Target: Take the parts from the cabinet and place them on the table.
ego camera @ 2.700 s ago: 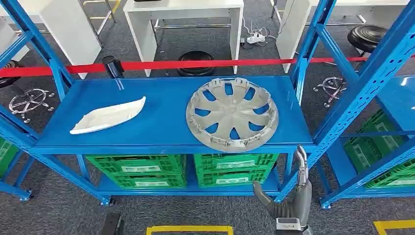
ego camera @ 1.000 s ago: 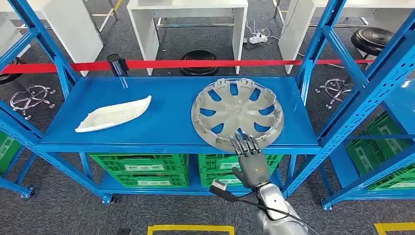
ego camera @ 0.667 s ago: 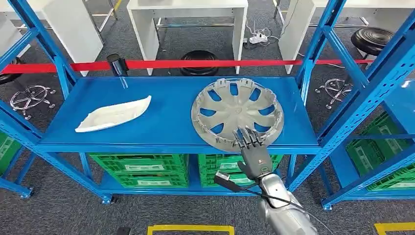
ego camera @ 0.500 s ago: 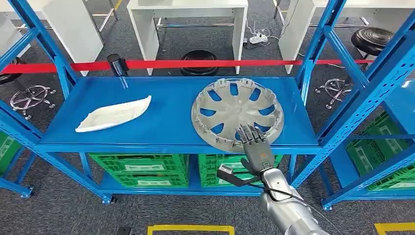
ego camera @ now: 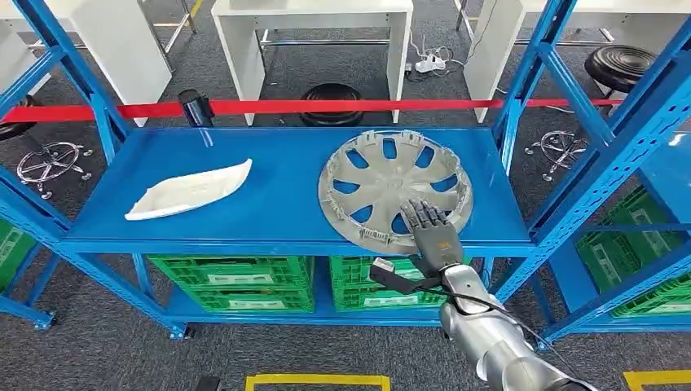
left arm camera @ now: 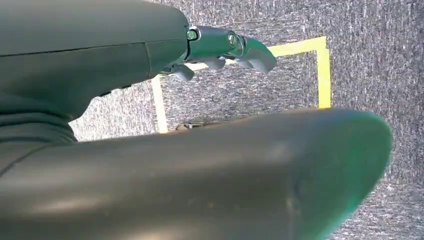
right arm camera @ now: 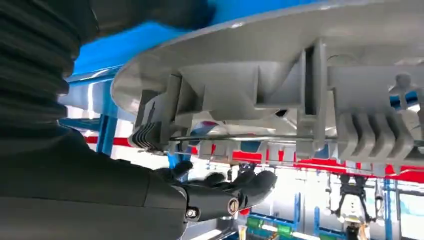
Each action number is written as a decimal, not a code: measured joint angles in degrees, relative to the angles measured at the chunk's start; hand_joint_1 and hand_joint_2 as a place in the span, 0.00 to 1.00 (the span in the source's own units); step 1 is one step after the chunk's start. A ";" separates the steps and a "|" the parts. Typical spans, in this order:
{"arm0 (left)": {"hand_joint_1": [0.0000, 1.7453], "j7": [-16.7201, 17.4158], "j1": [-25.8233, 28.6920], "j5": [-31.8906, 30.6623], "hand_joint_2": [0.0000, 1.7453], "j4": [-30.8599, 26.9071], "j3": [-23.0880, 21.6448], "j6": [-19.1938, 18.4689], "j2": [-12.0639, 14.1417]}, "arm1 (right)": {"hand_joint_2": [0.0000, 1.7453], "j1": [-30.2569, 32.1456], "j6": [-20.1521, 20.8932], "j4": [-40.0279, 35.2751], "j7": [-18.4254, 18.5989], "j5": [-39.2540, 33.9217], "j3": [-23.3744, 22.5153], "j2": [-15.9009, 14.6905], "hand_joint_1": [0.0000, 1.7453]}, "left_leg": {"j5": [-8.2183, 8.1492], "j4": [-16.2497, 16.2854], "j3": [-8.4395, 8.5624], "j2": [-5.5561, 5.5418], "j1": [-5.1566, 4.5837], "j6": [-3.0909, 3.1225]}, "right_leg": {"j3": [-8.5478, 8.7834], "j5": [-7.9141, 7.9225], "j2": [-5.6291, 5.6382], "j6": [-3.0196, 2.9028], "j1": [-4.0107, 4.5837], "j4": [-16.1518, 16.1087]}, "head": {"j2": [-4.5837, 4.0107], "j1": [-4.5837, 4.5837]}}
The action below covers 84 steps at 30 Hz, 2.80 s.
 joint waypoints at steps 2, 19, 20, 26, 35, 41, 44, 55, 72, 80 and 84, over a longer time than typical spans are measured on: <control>0.00 0.04 0.00 -0.13 0.00 0.00 0.00 0.00 0.00 | 1.00 0.09 0.15 0.33 -1.00 -0.46 0.00 0.02 1.00 | 0.00 0.00 -0.01 0.00 0.00 0.00 | -0.01 0.00 0.00 0.00 0.00 0.00 | 0.00 0.00; 0.00 -1.03 0.23 -0.11 0.00 0.00 0.02 0.00 0.13 | 1.00 5.65 -4.06 -10.11 -11.47 -11.08 0.00 0.44 1.00 | 0.09 0.00 -0.01 -0.02 0.00 0.01 | -0.03 0.08 0.01 0.03 0.00 0.00 | 0.00 0.00; 0.00 -1.14 0.26 -0.11 0.00 0.00 0.02 0.00 0.15 | 1.00 6.69 -4.31 -12.14 -11.93 -12.00 0.00 0.35 1.00 | 0.09 0.00 -0.02 -0.01 0.00 0.01 | -0.05 0.08 0.01 0.03 0.00 0.00 | 0.00 0.00; 0.00 -1.51 0.33 -0.87 0.00 0.02 0.02 0.66 0.31 | 1.00 13.91 -5.03 -27.88 -15.04 -17.42 0.00 -0.63 1.00 | 0.07 -0.01 -0.07 -0.01 0.00 0.02 | -0.09 0.05 0.02 0.04 0.00 -0.01 | 0.00 0.00; 0.00 -3.37 0.78 -0.90 0.00 0.07 0.11 1.42 0.52 | 1.00 21.20 -4.18 -45.45 -23.56 -35.90 0.41 -1.70 1.00 | 0.07 -0.01 -0.08 0.00 -0.01 0.03 | -0.09 0.05 0.02 0.05 0.00 -0.01 | 0.00 0.00; 0.00 -3.45 1.14 -0.90 0.00 0.11 0.15 2.45 0.55 | 1.00 24.19 0.55 -53.18 -28.64 -47.81 1.09 -2.82 1.00 | 0.07 -0.01 -0.12 0.00 -0.01 0.03 | -0.13 0.05 0.01 0.05 0.00 -0.01 | 0.00 0.00; 0.00 -3.41 1.19 -0.92 0.00 0.11 0.24 2.86 0.55 | 1.00 25.53 5.78 -57.10 -31.53 -55.59 1.64 -3.74 1.00 | 0.07 -0.01 -0.20 -0.05 -0.01 0.03 | -0.17 0.05 -0.03 0.05 0.00 -0.01 | 0.00 0.00; 0.00 -3.85 1.24 -1.01 0.00 0.11 1.09 2.89 0.55 | 1.00 26.31 30.76 -65.72 -32.24 -78.08 1.92 -5.97 1.00 | 0.07 -0.01 -0.20 -0.04 -0.01 0.03 | -0.20 0.05 -0.02 0.05 0.00 -0.01 | 0.00 0.00; 0.00 -4.48 1.21 -2.03 0.00 0.11 2.03 2.88 0.46 | 1.00 29.51 49.39 -65.37 -31.45 -81.01 1.18 -6.99 1.00 | 0.07 -0.01 -0.20 -0.04 -0.01 0.03 | -0.19 0.05 -0.02 0.05 0.00 -0.01 | 0.00 0.00; 0.00 -4.00 1.04 -2.25 0.00 0.09 2.14 4.90 0.42 | 1.00 28.85 51.30 -63.17 -31.17 -77.31 3.56 -6.99 1.00 | -0.05 0.15 -0.36 -0.04 -0.24 0.26 | -0.18 0.13 -0.03 0.22 -0.43 -0.05 | 0.00 -0.02; 0.00 -4.50 1.09 -2.01 0.00 0.11 2.51 4.94 0.42 | 1.00 27.53 51.32 -60.68 -30.93 -76.85 4.83 -6.99 1.00 | -0.18 0.49 -0.54 -0.03 -0.43 0.70 | -0.18 0.19 -0.04 0.66 -0.64 -0.06 | 0.00 0.00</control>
